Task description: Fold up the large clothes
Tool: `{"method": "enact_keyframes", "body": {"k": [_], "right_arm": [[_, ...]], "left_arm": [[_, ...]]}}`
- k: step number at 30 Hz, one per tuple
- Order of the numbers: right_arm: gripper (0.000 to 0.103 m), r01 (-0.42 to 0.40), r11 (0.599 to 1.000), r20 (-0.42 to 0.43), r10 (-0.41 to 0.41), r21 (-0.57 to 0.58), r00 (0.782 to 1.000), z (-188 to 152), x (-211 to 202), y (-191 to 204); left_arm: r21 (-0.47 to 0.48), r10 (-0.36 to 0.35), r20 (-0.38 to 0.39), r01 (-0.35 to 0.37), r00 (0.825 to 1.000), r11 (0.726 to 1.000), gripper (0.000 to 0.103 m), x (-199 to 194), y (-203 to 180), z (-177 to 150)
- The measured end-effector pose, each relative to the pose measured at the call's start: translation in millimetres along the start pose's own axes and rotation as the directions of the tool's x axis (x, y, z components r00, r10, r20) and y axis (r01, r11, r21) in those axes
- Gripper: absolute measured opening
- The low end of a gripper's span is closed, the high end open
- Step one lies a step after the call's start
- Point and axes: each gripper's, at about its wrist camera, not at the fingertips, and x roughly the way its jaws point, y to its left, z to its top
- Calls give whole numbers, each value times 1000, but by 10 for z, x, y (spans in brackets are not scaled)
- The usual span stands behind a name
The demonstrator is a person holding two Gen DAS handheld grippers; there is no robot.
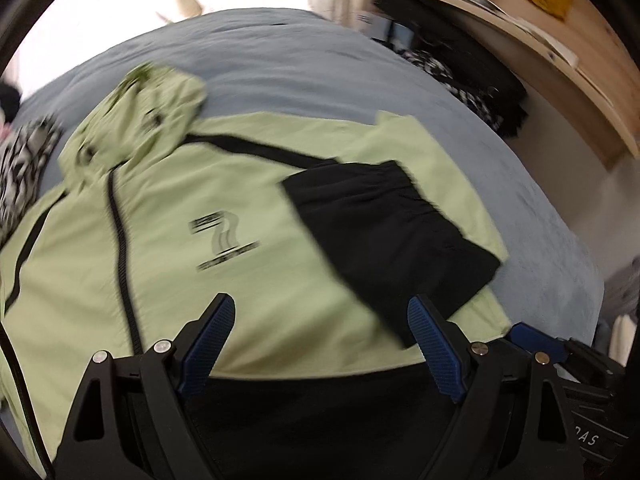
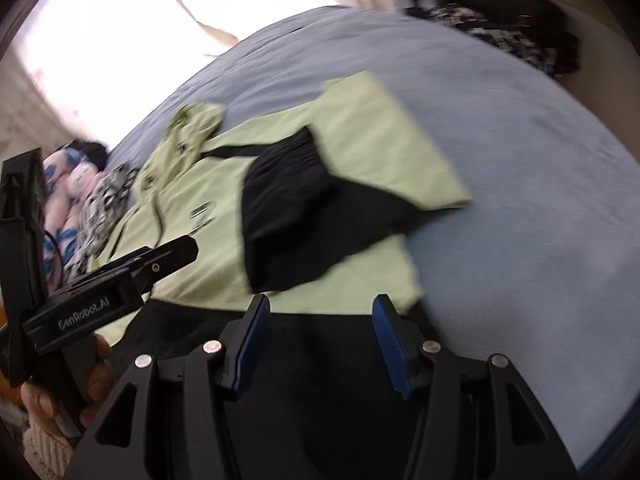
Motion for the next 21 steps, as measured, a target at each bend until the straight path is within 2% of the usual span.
{"method": "enact_keyframes", "body": {"k": [5,9,13,14,15,16,18,21], "right_arm": [[54,37,998,30,-39,56,999,33,-113,-219],[54,54,996,24,-56,78,998,2,-120,-331],[54,59,993,10,-60,98,998,-46,-105,-432],[54,60,993,8,-61,101,998,-56,-101,-444],[54,62,993,8,-63,102,998,-61,-95,-453],[54,70,992,8,-71,103,997,-69,-96,-458],[54,77,992,17,-79,98,997,-69,-117,-455],[54,78,993,32,-81,93,996,-76,-150,-441]], "left_arm": [[88,-2,-23,5,1000,996,87,151,-438,77],[150,83,-53,-74,995,986,87,347,-676,78],[191,173,-66,-158,983,969,87,567,-757,75],[194,195,-70,-178,978,965,70,617,-753,96],[198,197,-72,-179,978,964,25,651,-736,120],[198,193,-90,-173,977,965,9,695,-708,165],[158,197,-85,-182,977,971,5,650,-597,311],[131,227,26,-229,974,965,4,343,-476,516]]}}
